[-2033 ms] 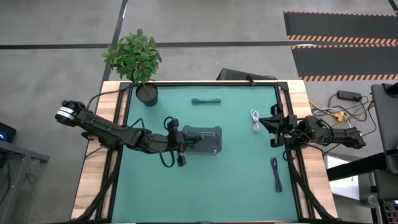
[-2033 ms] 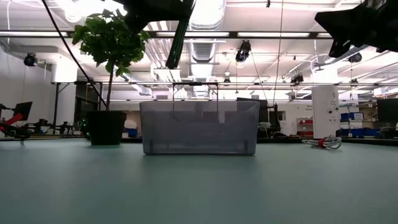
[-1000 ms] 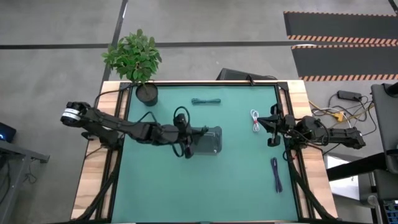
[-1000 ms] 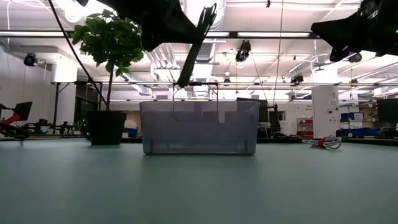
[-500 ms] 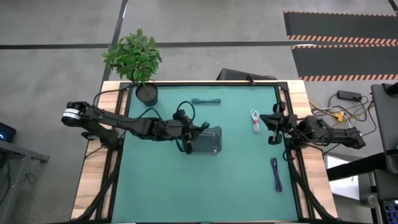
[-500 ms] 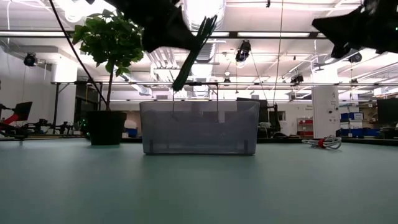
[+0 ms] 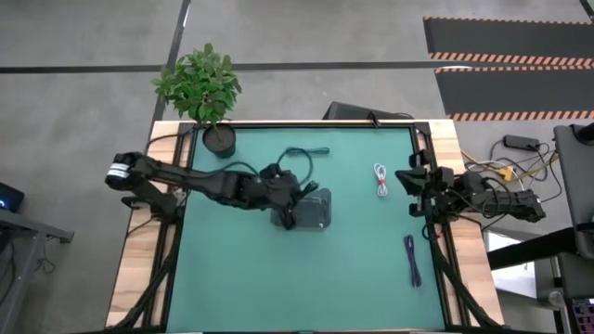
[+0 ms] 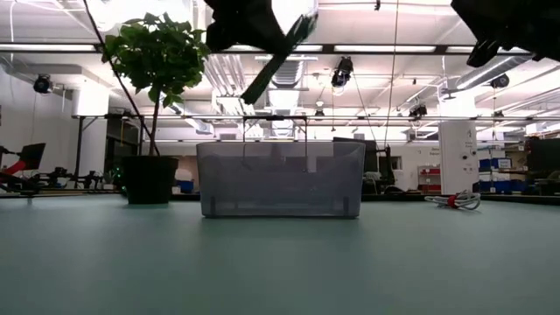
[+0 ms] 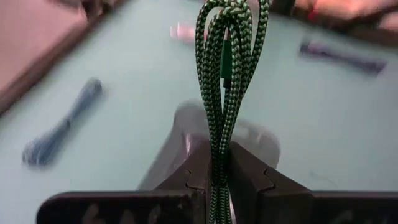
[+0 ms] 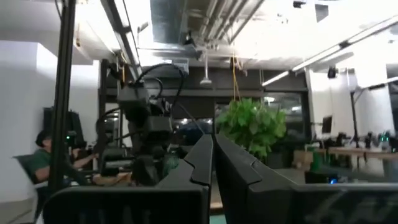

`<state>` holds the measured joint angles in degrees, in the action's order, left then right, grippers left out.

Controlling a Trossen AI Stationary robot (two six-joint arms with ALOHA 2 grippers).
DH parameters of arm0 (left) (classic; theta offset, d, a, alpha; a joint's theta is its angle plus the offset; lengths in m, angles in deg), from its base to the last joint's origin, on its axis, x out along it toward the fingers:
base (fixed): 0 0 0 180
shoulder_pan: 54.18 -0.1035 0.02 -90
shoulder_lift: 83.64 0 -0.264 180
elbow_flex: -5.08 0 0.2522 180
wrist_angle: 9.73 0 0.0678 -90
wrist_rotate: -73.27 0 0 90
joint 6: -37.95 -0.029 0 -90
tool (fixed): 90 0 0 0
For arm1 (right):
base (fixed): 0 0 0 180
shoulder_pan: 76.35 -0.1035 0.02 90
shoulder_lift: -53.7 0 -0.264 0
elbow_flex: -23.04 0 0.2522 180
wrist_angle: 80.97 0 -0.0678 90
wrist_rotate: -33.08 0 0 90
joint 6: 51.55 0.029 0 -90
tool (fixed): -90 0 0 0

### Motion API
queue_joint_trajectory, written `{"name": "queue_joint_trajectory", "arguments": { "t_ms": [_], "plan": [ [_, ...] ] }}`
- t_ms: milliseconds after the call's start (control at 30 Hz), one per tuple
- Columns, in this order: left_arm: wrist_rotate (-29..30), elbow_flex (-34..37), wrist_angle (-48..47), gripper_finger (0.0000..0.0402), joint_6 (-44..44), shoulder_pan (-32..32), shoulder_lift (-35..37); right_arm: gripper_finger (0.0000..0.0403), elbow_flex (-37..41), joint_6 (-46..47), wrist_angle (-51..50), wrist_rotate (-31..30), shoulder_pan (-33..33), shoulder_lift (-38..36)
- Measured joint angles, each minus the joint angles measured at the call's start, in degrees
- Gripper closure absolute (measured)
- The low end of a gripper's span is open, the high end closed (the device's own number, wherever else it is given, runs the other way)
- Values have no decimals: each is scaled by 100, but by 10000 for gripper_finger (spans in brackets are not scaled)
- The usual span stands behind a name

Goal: Pick and place USB-C Cables
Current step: Put the green cable into the black transparent container

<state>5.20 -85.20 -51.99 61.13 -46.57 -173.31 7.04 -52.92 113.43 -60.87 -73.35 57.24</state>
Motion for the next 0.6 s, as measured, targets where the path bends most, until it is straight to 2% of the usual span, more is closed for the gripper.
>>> {"name": "queue_joint_trajectory", "arguments": {
  "t_ms": [100, 200, 333, 433, 600],
  "plan": [
    [-267, -546, -894, 382, 257, -12, -357, 394, -2, 35, -32, 0, 0, -5],
    [-554, -1295, -2337, 382, 408, -45, -685, 394, -25, 39, -30, -1, 0, -9],
    [-596, -2192, -3716, 382, 438, -50, -1122, 394, -127, 77, -193, -4, 0, -9],
    [-790, -2614, -4124, 382, 120, -50, -1392, 394, -221, 50, -363, -10, 0, -3],
    [-832, -2795, -3962, 382, -413, -102, -1631, 394, -255, -65, -703, -62, 2, 0]
  ]
}}
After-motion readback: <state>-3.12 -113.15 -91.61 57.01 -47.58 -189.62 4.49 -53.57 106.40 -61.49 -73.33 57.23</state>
